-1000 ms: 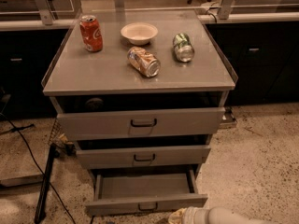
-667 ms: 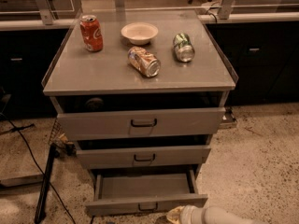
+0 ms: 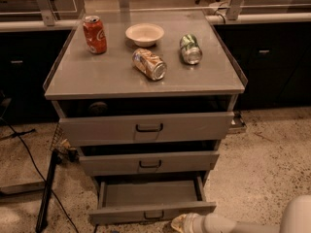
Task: Close bottom drawer
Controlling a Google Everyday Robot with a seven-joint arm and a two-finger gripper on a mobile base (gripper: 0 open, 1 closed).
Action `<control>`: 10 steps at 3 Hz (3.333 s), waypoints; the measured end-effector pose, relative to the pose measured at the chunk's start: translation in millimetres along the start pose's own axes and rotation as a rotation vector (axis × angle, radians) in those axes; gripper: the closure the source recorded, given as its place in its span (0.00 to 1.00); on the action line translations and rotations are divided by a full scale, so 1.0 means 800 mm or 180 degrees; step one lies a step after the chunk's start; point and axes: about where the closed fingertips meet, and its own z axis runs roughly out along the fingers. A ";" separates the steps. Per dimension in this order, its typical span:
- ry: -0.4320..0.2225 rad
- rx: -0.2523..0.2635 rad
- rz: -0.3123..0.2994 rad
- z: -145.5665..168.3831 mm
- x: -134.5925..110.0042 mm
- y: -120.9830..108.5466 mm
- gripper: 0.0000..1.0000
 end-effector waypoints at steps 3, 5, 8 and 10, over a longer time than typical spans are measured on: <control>-0.0283 0.0334 -0.0212 0.048 0.006 -0.024 1.00; -0.0533 0.0680 -0.0467 0.064 0.004 -0.066 1.00; -0.0626 0.1049 -0.0451 0.099 0.003 -0.166 1.00; -0.0823 0.1305 -0.0534 0.102 -0.011 -0.183 1.00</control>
Offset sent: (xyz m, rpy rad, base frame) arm 0.0257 0.0086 -0.0356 0.0226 -0.1275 -0.0143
